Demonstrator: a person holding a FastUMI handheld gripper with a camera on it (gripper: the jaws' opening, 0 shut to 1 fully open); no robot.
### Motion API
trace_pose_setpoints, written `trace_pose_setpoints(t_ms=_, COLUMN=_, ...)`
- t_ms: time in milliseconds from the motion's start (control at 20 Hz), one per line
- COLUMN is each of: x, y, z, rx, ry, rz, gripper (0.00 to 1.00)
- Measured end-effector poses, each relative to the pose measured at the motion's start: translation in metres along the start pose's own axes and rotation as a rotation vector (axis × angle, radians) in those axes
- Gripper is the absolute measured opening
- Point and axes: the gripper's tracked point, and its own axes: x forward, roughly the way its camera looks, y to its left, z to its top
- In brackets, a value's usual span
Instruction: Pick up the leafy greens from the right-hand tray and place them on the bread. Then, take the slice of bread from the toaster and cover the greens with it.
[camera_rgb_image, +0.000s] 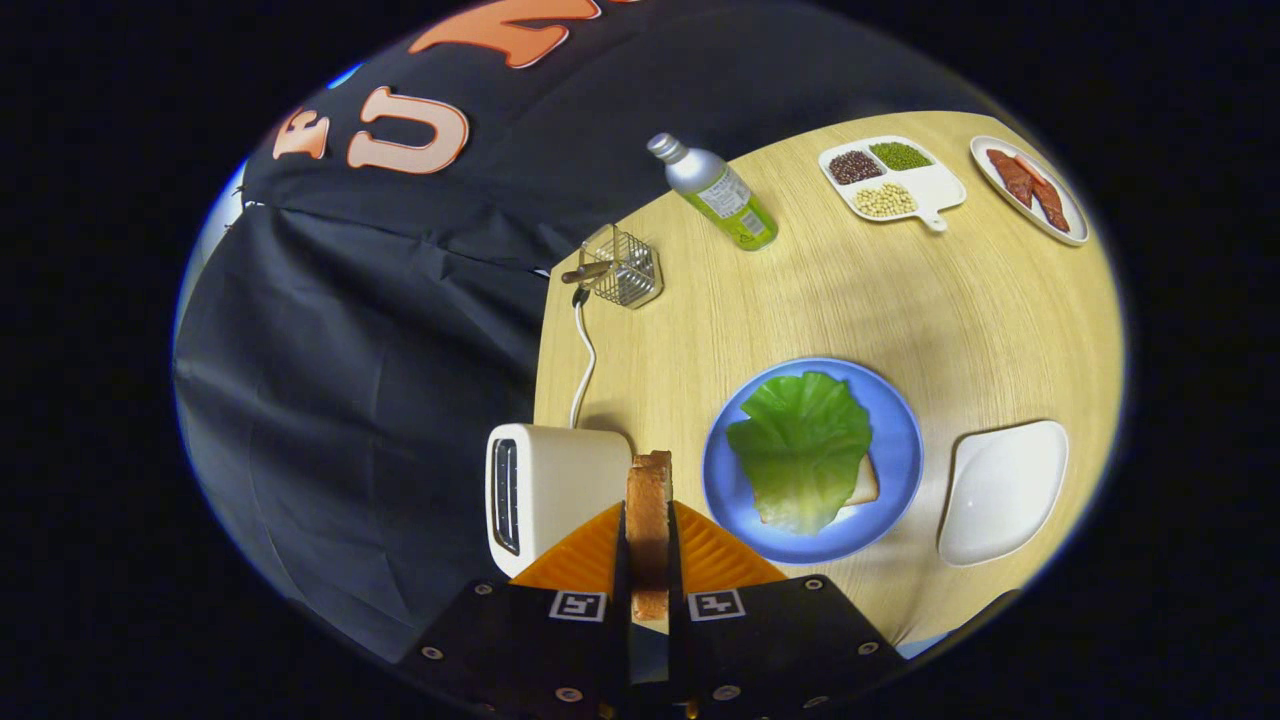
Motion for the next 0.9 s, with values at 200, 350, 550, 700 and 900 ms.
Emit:
trace_pose_setpoints(t_ms=200, x=0.017, y=-0.026, z=-0.003, rx=0.037, ry=0.002, rz=-0.011, gripper=0.16)
trace_pose_setpoints(t_ms=350, x=0.026, y=-0.047, z=0.005, rx=0.052, ry=-0.021, rz=-0.022, gripper=0.16)
trace_pose_setpoints(t_ms=550, x=0.040, y=-0.075, z=0.010, rx=0.095, ry=-0.044, rz=-0.016, gripper=0.16)
trace_pose_setpoints(t_ms=700, x=0.047, y=-0.084, z=0.008, rx=0.081, ry=-0.046, rz=-0.002, gripper=0.16)
trace_pose_setpoints(t_ms=900, x=0.056, y=-0.097, z=0.013, rx=0.040, ry=-0.078, rz=-0.046, gripper=0.17)
